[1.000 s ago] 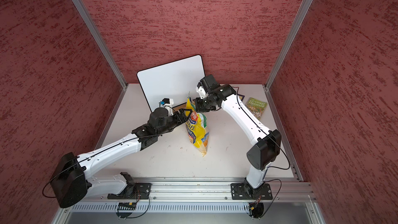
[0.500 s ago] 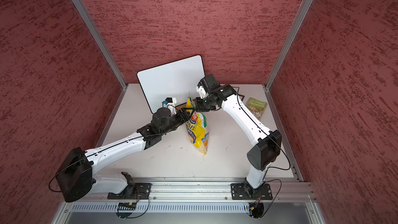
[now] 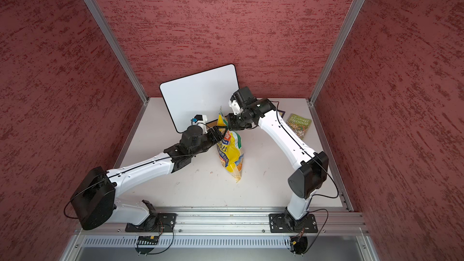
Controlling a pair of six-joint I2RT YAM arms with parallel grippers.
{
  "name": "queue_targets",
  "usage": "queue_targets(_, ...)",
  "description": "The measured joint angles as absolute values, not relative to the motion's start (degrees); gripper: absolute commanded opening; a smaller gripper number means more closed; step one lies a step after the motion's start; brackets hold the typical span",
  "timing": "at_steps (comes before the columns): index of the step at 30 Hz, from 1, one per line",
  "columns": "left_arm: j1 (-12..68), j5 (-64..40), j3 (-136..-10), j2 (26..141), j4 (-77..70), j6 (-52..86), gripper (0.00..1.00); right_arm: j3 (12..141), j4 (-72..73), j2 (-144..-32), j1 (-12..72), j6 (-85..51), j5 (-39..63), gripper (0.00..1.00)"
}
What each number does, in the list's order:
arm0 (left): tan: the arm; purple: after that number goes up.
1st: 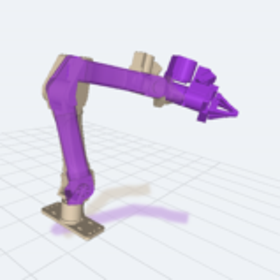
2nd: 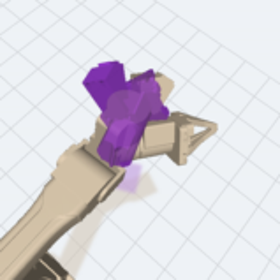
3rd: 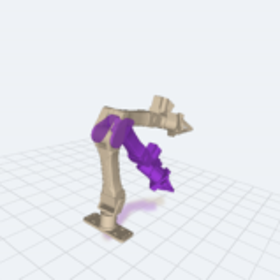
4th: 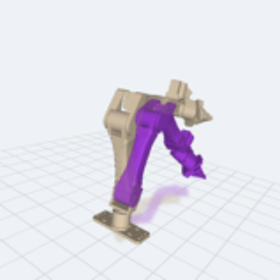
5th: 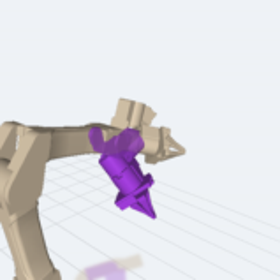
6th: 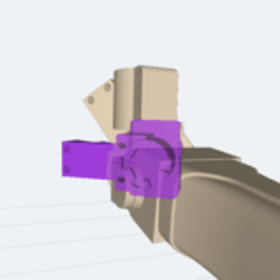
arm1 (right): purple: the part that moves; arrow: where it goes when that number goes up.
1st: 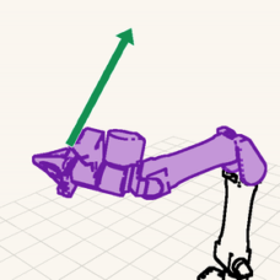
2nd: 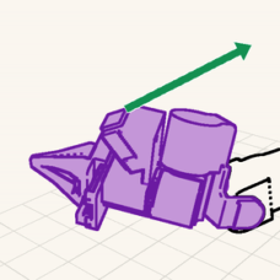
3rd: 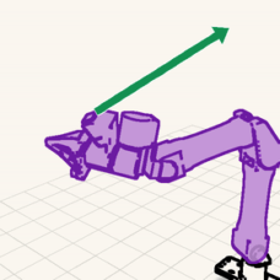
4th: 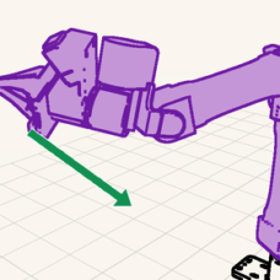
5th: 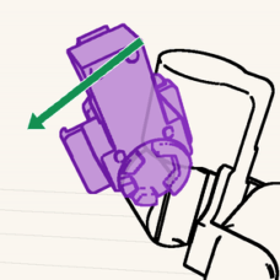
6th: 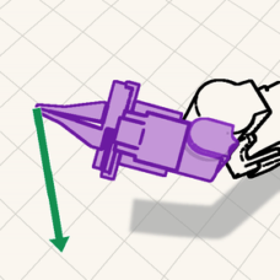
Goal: Pour the oats into the breakfast bowl
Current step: Open the oats bag at the center of the board.
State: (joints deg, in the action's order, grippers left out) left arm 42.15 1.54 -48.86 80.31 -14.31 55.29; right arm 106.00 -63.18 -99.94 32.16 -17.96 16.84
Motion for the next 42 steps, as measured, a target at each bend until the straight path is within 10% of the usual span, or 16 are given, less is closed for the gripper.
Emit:
queue_targets(14,42.06,1.91,-49.41,78.98,-15.46,54.68,0.63,106.0,-63.22,-99.94,32.16,-17.58,16.6,0.0)
queue_targets(33,41.74,0.54,-51.03,81.78,-17.17,52.95,0.0,106.04,-63.18,-99.94,32.18,-17.15,16.12,0.0)
queue_targets(42,41.63,0.51,-51.03,78.48,-13.06,50.7,0.0,110.59,-66.61,-100.25,32.51,-15.77,9.34,0.0)
